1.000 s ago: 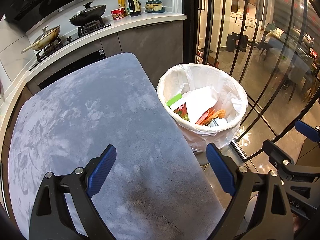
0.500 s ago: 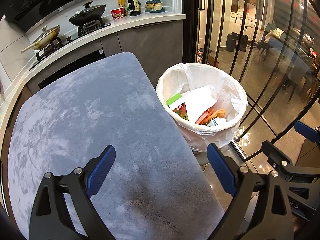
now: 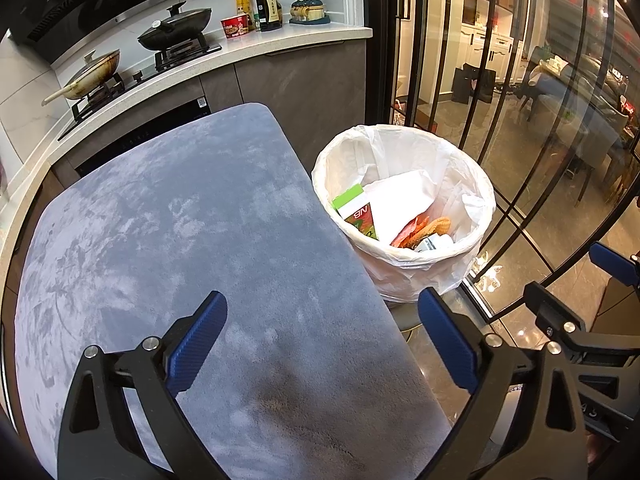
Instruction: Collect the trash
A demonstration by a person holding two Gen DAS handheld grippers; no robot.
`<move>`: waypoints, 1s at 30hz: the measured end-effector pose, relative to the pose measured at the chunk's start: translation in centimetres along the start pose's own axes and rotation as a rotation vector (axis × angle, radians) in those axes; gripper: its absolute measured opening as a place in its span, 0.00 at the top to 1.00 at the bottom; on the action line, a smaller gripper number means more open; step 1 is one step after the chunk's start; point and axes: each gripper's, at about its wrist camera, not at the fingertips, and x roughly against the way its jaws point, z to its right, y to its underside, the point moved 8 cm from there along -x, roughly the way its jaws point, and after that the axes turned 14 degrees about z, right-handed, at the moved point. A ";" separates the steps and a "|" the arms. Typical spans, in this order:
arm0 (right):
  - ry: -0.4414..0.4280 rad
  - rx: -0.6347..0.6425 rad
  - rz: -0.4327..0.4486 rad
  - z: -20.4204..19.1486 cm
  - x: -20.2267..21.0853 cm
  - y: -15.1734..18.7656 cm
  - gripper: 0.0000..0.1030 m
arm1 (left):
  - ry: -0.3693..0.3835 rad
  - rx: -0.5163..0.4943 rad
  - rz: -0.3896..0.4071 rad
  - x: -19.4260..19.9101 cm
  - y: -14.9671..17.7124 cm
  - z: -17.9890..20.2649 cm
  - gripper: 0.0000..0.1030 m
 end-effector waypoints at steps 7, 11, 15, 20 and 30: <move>0.000 -0.001 -0.003 -0.1 -0.1 0.2 0.18 | 0.002 0.003 -0.003 0.0 0.0 0.1 0.11; 0.000 -0.003 -0.003 0.0 -0.1 0.2 0.18 | 0.003 -0.002 -0.005 -0.1 0.1 0.1 0.11; 0.000 -0.005 -0.005 0.0 -0.2 0.4 0.18 | 0.000 -0.002 -0.002 -0.2 0.1 0.1 0.11; 0.000 -0.006 -0.005 0.1 -0.3 0.5 0.18 | -0.001 -0.002 0.004 -0.2 0.1 0.1 0.11; 0.000 -0.013 -0.009 0.2 -0.5 0.7 0.16 | 0.010 -0.001 -0.016 -0.6 0.5 0.0 0.09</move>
